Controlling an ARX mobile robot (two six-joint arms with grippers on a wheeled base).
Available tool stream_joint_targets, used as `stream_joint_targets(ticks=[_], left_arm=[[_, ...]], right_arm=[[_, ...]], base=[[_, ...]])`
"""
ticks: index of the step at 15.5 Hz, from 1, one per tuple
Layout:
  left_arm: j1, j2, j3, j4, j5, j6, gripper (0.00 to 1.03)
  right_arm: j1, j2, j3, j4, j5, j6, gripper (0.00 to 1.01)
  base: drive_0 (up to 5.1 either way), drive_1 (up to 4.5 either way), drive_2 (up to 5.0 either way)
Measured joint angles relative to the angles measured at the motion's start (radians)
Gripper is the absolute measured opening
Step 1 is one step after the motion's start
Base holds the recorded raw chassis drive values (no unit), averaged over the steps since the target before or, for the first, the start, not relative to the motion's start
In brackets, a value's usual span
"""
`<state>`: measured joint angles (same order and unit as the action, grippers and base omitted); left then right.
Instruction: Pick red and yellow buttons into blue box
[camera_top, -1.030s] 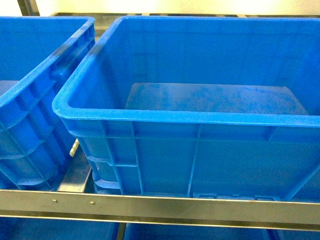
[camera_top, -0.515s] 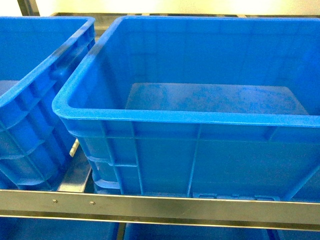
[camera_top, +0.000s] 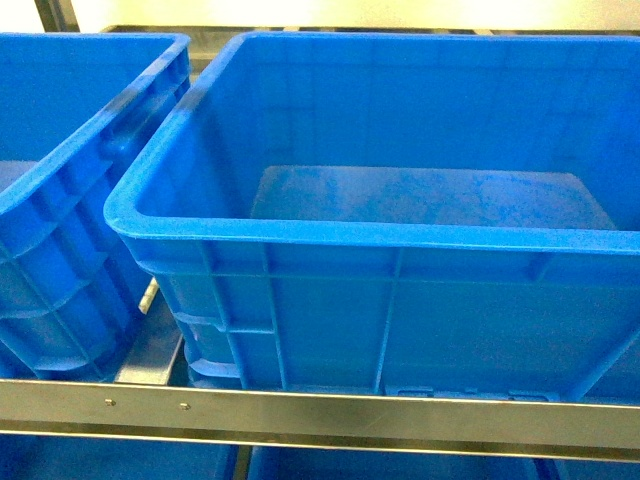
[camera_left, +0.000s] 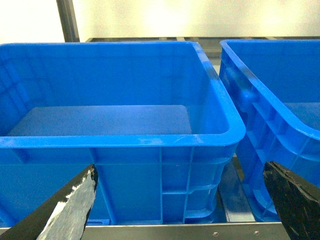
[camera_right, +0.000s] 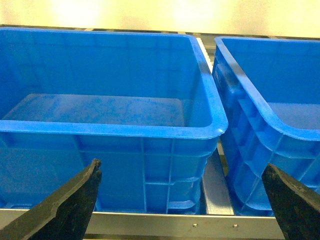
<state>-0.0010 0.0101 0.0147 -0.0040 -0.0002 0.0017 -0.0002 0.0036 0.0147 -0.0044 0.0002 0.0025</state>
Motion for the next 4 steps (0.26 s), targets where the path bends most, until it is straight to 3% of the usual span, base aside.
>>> stream_joint_targets(ticks=[4], left_arm=[[0.0,0.0,0.0,0.0,0.0,0.0,0.98]], right_arm=[[0.0,0.0,0.0,0.0,0.0,0.0,0.98]], base=[[0.0,0.0,0.0]])
